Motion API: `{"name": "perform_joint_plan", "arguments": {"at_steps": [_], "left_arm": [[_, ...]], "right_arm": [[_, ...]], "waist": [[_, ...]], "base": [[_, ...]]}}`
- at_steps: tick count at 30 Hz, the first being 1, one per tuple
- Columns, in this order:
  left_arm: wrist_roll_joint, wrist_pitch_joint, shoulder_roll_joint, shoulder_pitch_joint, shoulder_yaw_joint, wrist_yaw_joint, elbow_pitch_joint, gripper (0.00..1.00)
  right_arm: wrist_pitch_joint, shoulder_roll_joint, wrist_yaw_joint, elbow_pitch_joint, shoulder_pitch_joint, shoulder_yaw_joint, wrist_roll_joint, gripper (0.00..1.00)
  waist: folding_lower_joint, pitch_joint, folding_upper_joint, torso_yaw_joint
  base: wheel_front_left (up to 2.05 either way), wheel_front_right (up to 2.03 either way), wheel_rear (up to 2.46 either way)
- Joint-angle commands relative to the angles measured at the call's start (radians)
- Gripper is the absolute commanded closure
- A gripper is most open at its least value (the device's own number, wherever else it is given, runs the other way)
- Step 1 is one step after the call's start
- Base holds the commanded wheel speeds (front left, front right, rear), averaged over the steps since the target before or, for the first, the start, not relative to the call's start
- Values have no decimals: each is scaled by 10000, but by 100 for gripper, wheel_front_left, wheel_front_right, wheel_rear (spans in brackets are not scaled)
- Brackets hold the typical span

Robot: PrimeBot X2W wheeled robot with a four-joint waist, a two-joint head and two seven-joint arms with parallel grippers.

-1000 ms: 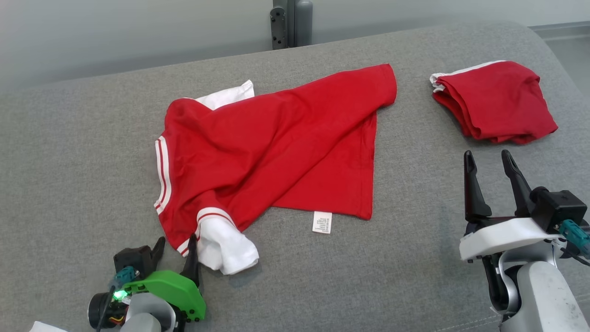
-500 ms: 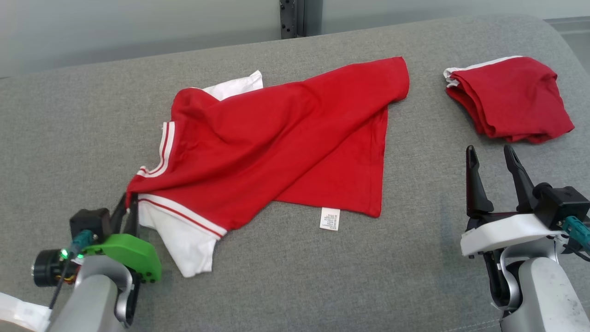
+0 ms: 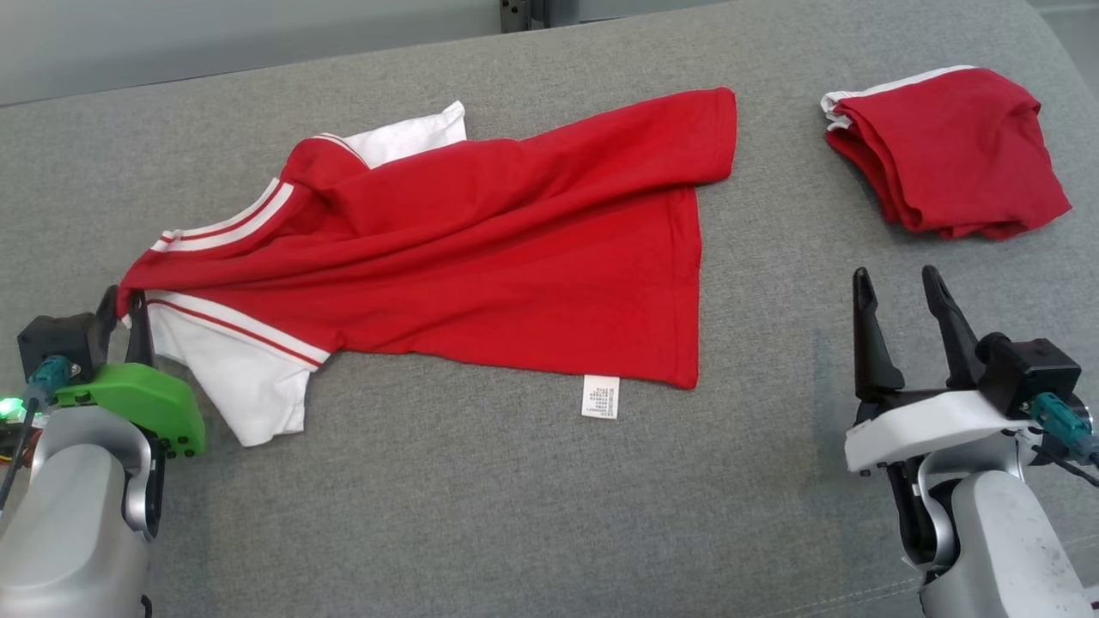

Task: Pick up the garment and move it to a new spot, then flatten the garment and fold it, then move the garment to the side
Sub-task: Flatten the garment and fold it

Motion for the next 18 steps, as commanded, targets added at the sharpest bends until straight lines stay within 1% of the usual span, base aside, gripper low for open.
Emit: {"name": "perform_joint_plan", "arguments": {"at_steps": [1,2,3,8,13,18], "left_arm": [[28,-81,104,-168,76,101,-8,45],[33,-114,83,-180,109,136,-65,5],[22,-107,28,-169,135,160,-120,0],[-98,-180,-339,303,215,83,-515,0],[9,-174,-808,1167,464,175,-1793,0],[268,-177,-1464,2322,504,137,-3279,0]], "right_arm": [[-82,-24,-7,107,-22,48,70,0],[-82,-24,-7,189,2,95,96,0],[-91,-23,-9,273,26,142,117,0],[-101,-23,-7,670,95,441,186,0],[25,-20,-7,1137,147,984,278,0],[326,-31,-9,2064,-132,1712,535,0]], "waist": [[0,31,0,-40],[0,23,0,-38],[0,5,0,-26],[0,-183,0,145],[0,-421,0,511],[0,-599,0,1085]], "base": [[0,0,0],[0,0,0],[0,0,0],[0,0,0],[0,0,0],[0,0,0]]}}
